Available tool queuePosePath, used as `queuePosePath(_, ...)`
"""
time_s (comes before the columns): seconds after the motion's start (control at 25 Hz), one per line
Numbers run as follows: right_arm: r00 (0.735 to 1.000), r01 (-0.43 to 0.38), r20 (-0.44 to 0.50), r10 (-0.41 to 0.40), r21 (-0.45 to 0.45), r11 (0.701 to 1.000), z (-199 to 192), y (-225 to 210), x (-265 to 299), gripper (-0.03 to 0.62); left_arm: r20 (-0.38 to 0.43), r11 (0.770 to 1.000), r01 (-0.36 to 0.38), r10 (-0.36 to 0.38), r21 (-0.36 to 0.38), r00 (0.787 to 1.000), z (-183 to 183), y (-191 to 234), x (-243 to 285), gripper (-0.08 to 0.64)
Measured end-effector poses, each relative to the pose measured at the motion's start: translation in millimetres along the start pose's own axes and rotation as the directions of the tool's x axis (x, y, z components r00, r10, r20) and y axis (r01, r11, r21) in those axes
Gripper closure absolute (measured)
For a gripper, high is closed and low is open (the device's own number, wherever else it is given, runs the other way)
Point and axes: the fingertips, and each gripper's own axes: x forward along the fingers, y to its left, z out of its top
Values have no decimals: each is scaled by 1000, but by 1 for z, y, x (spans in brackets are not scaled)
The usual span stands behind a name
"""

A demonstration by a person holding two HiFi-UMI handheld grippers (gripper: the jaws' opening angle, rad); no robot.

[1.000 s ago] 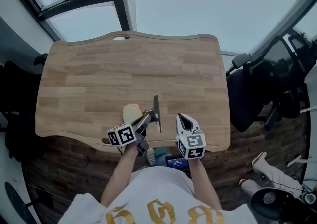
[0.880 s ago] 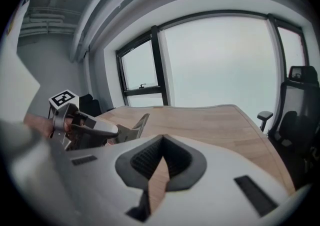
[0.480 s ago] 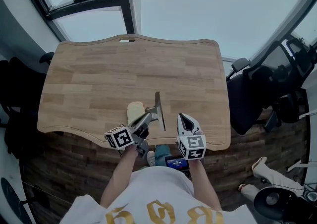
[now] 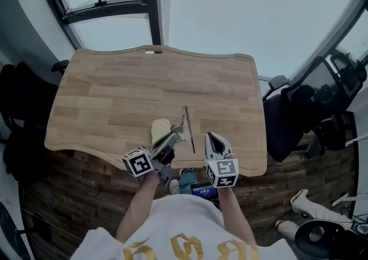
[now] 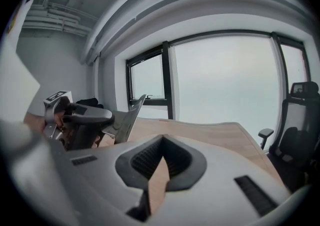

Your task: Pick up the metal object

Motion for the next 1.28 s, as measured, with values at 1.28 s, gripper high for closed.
queuePosePath(1.28, 999, 32, 12, -31, -24, 999, 8, -3, 2, 581, -30, 998, 32, -33, -46, 999, -4, 3, 1, 528)
